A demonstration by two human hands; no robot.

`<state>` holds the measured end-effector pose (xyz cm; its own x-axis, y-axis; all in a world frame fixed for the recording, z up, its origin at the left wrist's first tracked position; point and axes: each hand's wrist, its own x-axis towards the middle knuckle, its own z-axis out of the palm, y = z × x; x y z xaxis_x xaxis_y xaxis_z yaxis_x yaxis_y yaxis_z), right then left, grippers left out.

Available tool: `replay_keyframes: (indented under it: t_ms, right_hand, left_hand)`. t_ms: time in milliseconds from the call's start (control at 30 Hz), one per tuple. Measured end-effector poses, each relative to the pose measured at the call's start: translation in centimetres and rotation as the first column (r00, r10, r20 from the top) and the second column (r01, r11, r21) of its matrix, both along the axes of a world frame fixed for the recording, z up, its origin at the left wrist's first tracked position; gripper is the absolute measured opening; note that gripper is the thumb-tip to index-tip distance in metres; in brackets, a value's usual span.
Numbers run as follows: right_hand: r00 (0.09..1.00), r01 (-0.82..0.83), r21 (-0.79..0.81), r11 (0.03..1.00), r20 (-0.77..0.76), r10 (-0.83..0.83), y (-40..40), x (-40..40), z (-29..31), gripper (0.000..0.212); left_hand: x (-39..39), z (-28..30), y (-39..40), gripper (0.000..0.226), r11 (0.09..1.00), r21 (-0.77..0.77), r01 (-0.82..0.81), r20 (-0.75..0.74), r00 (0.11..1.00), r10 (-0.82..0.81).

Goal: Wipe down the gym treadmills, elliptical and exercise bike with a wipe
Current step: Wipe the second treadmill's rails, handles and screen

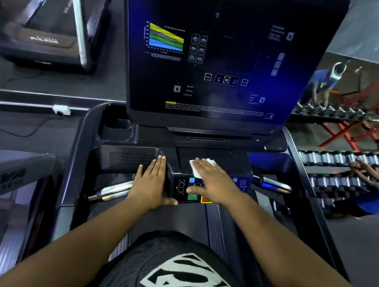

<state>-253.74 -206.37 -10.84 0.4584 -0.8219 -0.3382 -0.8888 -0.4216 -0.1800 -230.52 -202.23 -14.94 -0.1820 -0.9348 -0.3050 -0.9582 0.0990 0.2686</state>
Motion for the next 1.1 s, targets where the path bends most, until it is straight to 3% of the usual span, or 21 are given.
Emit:
replay_keyframes:
  t_ms: [100, 233, 333, 467, 600, 700, 967, 1100]
  right_hand:
    - [0.991, 0.104, -0.065, 0.992, -0.076, -0.109, -0.6, -5.0, -0.1, 0.133]
    - [0.975, 0.187, -0.069, 0.980, -0.106, -0.194, -0.2, -4.8, 0.4, 0.143]
    - [0.973, 0.140, -0.104, 0.985, -0.168, -0.156, 1.4, -4.6, 0.2, 0.143]
    - [0.933, 0.202, -0.135, 0.970, -0.276, -0.232, 0.8, -8.7, 0.4, 0.144]
    - [0.942, 0.299, 0.020, 0.954, -0.164, -0.292, -2.7, -10.0, 0.8, 0.132]
    - [0.946, 0.292, 0.083, 0.953, -0.174, -0.275, -4.9, -9.7, 0.7, 0.119]
    - [0.976, 0.202, -0.013, 0.979, -0.080, -0.202, -1.3, -12.1, 0.4, 0.142]
    - [0.968, 0.247, 0.063, 0.967, -0.065, -0.243, -4.1, -11.8, 0.7, 0.136]
  left_hand:
    - [-0.2, 0.2, 0.0, 0.151, 1.000, 0.009, -0.018, 0.003, 1.000, 0.018]
    - [-1.3, 0.9, 0.0, 0.148, 1.000, -0.019, 0.004, -0.015, 1.000, -0.004]
    - [-3.1, 1.9, -0.3, 0.133, 0.989, -0.112, 0.094, 0.006, 0.996, -0.094]
    - [-6.3, 2.9, -1.2, 0.116, 0.948, -0.080, 0.308, 0.146, 0.944, -0.295]
    - [-9.4, 3.2, -3.4, 0.111, 0.923, -0.044, 0.382, 0.163, 0.914, -0.371]
    - [-9.6, 3.1, -5.2, 0.119, 0.912, 0.030, 0.410, 0.113, 0.905, -0.411]
    - [-9.0, 1.4, -5.7, 0.125, 0.925, -0.004, 0.379, 0.052, 0.924, -0.378]
    - [-9.0, 1.4, -6.0, 0.129, 0.933, 0.021, 0.360, 0.033, 0.932, -0.361]
